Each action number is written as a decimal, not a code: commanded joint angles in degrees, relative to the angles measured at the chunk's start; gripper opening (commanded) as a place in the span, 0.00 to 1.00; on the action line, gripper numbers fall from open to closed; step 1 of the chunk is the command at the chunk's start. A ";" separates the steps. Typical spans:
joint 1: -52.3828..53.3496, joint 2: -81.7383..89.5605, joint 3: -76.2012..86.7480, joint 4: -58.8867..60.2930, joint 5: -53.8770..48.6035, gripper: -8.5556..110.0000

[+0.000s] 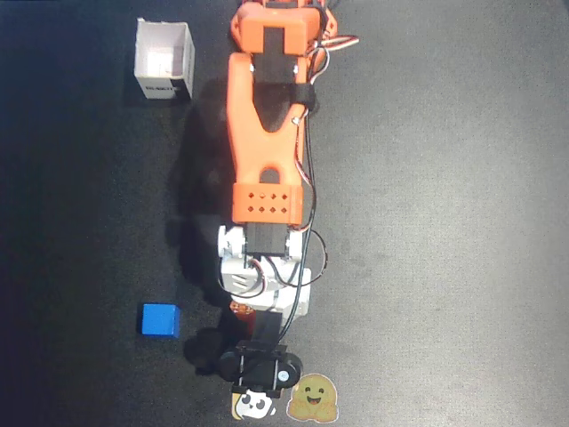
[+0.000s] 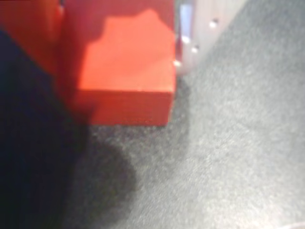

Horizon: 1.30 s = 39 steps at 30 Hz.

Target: Put the red cube on top of the blue cube.

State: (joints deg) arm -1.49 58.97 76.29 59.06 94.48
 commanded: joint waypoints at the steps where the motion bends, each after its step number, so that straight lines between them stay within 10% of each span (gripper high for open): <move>1: 0.35 1.23 -0.09 -0.88 0.70 0.12; 39: 7.91 12.57 -3.43 8.53 2.90 0.12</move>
State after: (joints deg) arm 5.45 67.24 76.82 67.41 96.94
